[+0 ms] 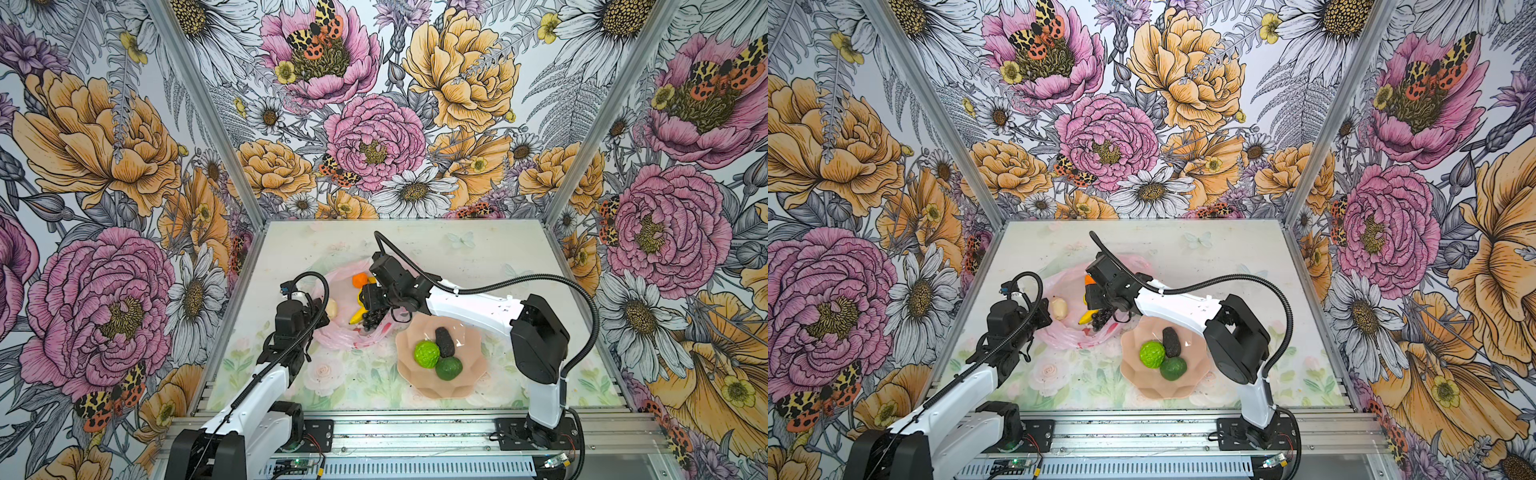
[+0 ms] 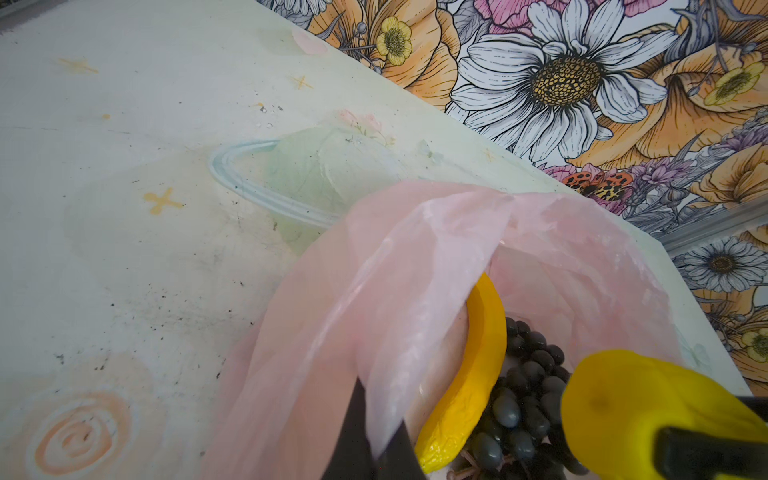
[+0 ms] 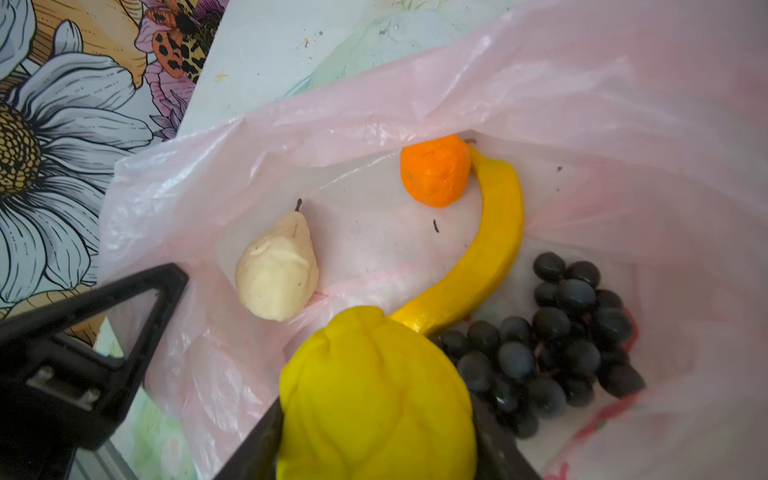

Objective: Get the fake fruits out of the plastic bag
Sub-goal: 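Lift the yellow lemon out of the bag and carry it over the bowl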

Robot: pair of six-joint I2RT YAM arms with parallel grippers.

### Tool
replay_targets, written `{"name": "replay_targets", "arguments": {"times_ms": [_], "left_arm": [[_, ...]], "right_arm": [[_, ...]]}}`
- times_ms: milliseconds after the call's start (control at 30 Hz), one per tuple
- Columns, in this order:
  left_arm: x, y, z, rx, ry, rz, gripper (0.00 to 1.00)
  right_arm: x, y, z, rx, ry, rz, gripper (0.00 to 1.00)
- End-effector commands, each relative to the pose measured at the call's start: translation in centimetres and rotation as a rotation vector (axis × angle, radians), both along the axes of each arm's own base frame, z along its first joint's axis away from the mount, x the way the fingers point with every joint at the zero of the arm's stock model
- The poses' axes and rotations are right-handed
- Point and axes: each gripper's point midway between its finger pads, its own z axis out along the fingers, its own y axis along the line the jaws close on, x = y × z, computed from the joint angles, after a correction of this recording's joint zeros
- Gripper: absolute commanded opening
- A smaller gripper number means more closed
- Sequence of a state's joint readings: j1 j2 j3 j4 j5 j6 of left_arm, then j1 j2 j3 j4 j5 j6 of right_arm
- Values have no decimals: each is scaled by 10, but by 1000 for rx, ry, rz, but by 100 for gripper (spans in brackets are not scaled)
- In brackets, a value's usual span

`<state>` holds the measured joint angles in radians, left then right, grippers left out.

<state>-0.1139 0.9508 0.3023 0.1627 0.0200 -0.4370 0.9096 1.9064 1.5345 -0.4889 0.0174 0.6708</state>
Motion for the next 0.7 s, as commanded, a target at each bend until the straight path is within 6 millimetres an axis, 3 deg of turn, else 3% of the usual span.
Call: {"name": "replay_targets", "arguments": {"times_ms": [0, 467, 667], "left_arm": [[-1, -3, 4, 5, -32, -27, 0], [0, -3, 3, -1, -30, -26, 0], [0, -3, 4, 0, -32, -25, 0]], "right_arm": [[-20, -38, 5, -132, -4, 17, 58], [-77, -127, 14, -361, 62, 20, 56], [-111, -146, 15, -451, 118, 60, 56]]}}
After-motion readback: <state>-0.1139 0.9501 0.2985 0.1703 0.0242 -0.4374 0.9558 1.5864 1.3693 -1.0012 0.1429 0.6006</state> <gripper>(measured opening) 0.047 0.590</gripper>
